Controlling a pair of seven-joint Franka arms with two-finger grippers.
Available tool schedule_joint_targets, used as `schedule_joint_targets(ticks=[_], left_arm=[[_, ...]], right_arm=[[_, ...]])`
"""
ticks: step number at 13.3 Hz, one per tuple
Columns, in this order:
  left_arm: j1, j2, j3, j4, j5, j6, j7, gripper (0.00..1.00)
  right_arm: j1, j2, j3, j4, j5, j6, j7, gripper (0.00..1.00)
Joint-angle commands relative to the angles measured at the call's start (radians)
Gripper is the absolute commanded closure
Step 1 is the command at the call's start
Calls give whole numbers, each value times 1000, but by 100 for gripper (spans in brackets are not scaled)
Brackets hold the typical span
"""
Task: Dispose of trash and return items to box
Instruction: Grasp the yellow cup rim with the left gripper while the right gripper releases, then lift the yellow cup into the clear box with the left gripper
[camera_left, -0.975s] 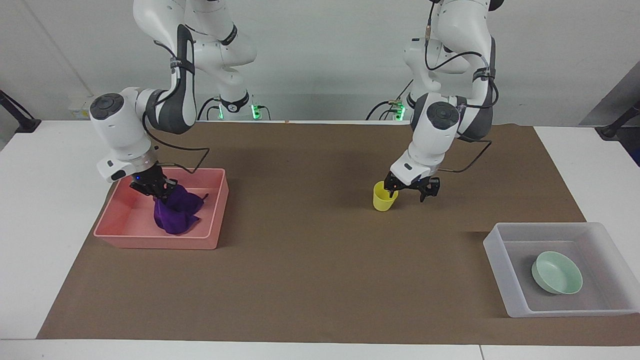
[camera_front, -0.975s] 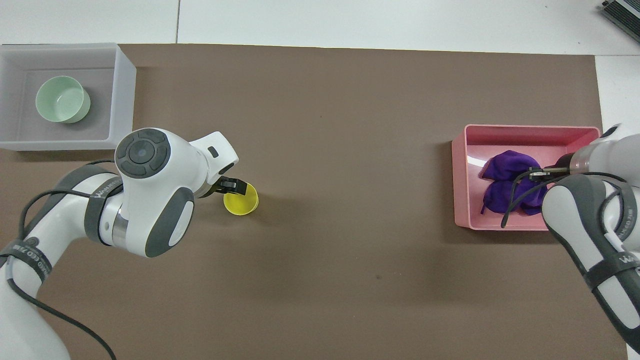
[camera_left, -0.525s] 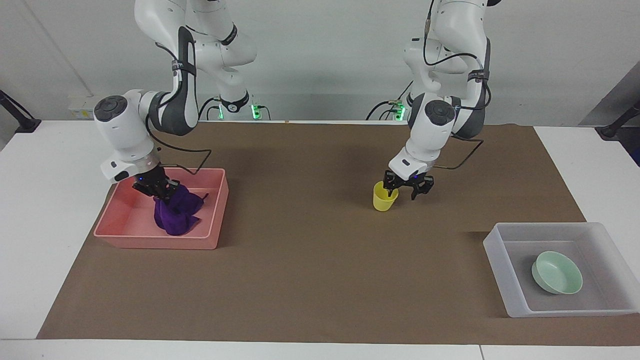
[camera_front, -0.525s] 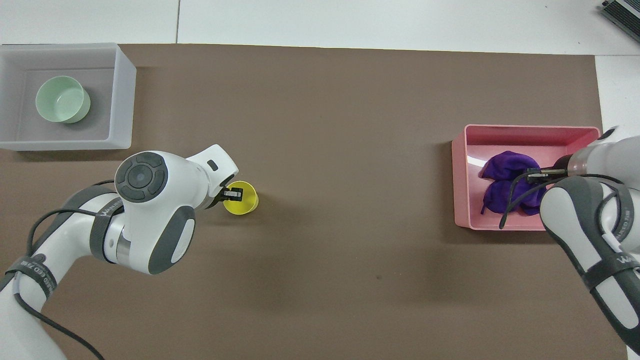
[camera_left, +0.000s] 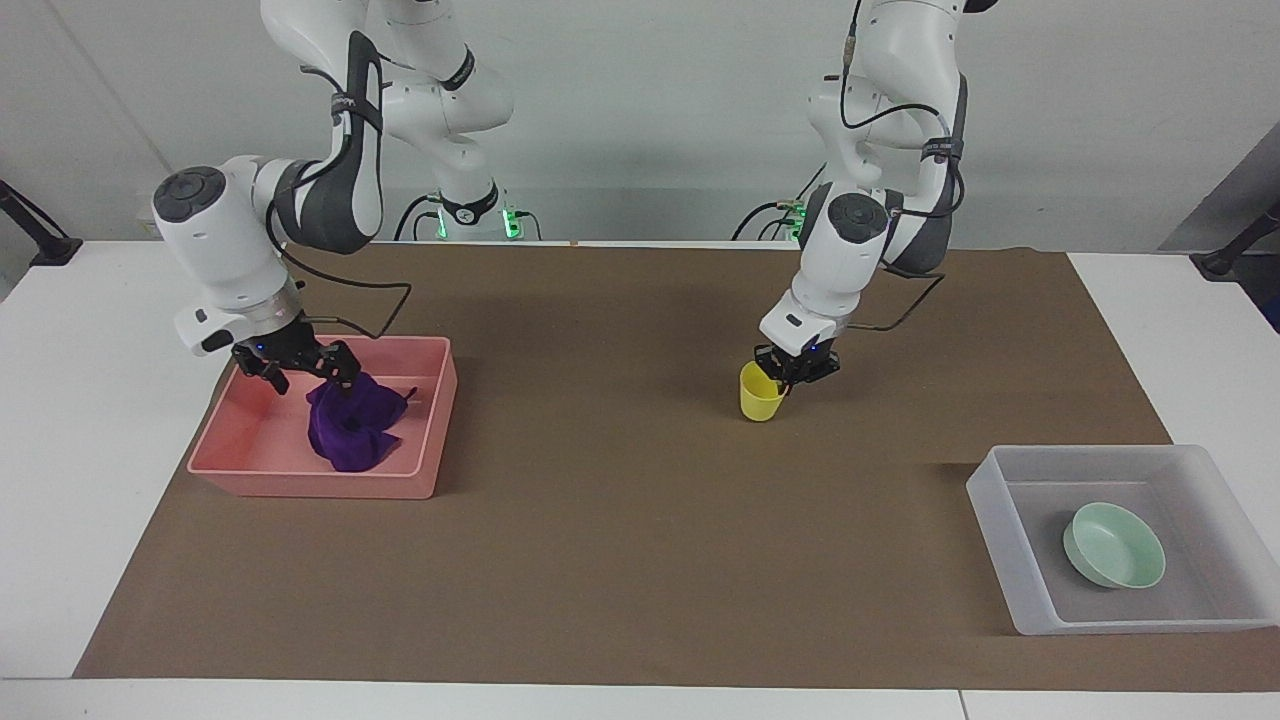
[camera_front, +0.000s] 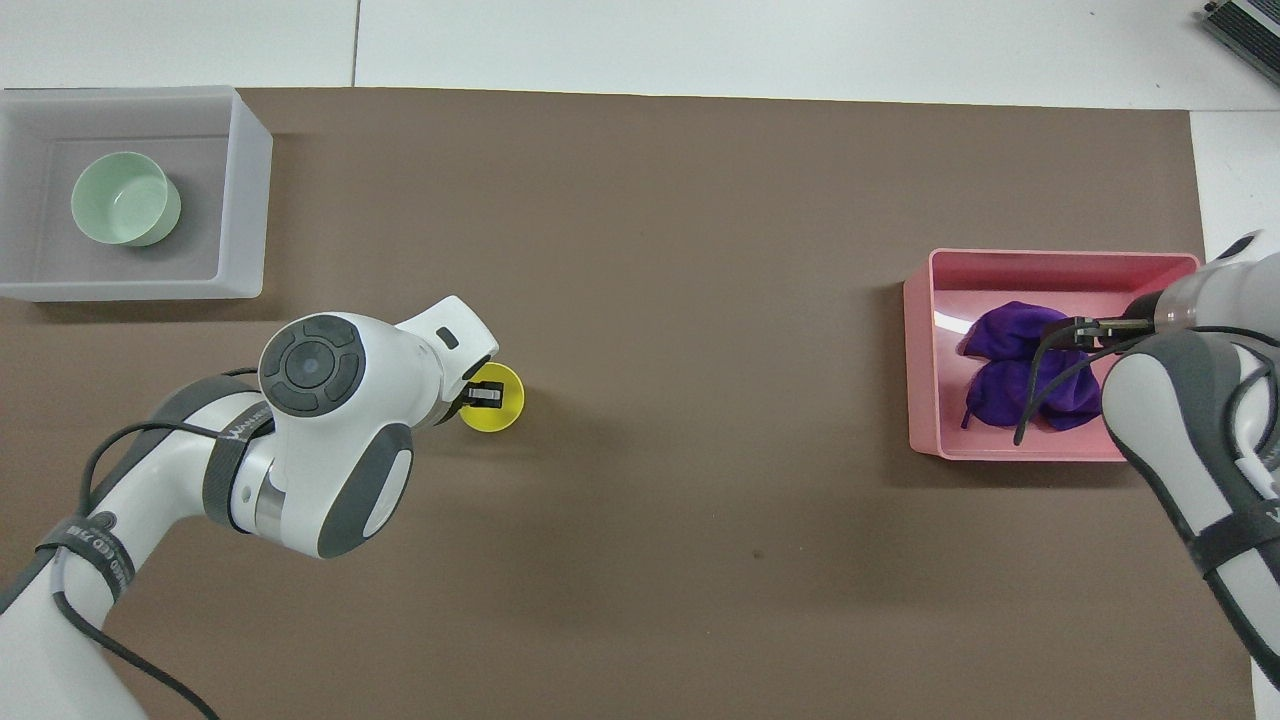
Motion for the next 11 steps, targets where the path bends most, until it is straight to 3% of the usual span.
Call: schedule_joint_targets(ticks=[1, 3, 6, 11], left_arm=[[2, -33, 14, 11, -13, -13, -10, 100], [23, -32, 22, 74, -13, -72, 1, 100], [104, -22, 25, 172, -13, -129, 56, 100], [255, 114, 25, 522, 2, -302, 142, 100]], right_arm=[[5, -10, 1, 90, 23, -85, 36, 0], [0, -34, 14, 118, 15, -128, 65, 0], [-70, -71, 107, 153, -9, -197, 96, 0], [-225, -70, 315, 305, -54, -390, 188, 0]])
